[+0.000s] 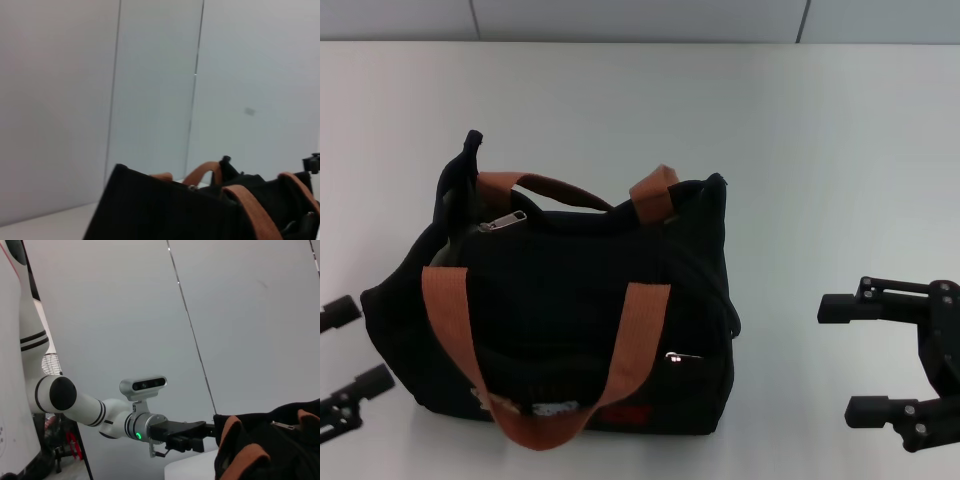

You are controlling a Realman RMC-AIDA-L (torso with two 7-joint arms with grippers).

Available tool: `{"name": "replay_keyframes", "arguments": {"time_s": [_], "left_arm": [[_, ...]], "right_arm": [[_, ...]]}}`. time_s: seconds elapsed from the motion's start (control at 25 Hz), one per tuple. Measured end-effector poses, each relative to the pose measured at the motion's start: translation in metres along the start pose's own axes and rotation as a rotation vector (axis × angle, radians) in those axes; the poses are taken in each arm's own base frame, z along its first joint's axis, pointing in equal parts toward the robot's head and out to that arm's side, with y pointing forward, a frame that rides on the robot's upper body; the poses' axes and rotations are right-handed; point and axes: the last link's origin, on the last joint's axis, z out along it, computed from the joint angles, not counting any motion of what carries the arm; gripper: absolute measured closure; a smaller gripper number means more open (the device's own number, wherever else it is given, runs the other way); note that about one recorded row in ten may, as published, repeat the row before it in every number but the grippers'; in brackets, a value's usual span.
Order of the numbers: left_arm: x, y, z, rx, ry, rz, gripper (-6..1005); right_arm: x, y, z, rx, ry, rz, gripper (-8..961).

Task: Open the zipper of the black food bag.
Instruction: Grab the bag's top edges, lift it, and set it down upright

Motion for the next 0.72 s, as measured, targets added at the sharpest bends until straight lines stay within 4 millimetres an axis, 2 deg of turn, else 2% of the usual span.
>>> {"name": "replay_keyframes", "arguments": {"time_s": [0.28,0.44,0.72], "left_arm": [[0.005,-0.004,-0.015,0.057,0.013,0.017,263],[0.003,-0.003,-0.012,0.044,0.011,0.016,282],[-0.011,0.003,0.010,0.016,0.050,0.041,314]], "right_arm": [[-0.002,0.003,0.002,-0.030,-0.009,-0.029,115],[-0.001,0.002,0.004,-0.027,-0.011,-0.025,115],[0.000,0.002,0.003,-0.018,-0.014,-0.024,116]]}}
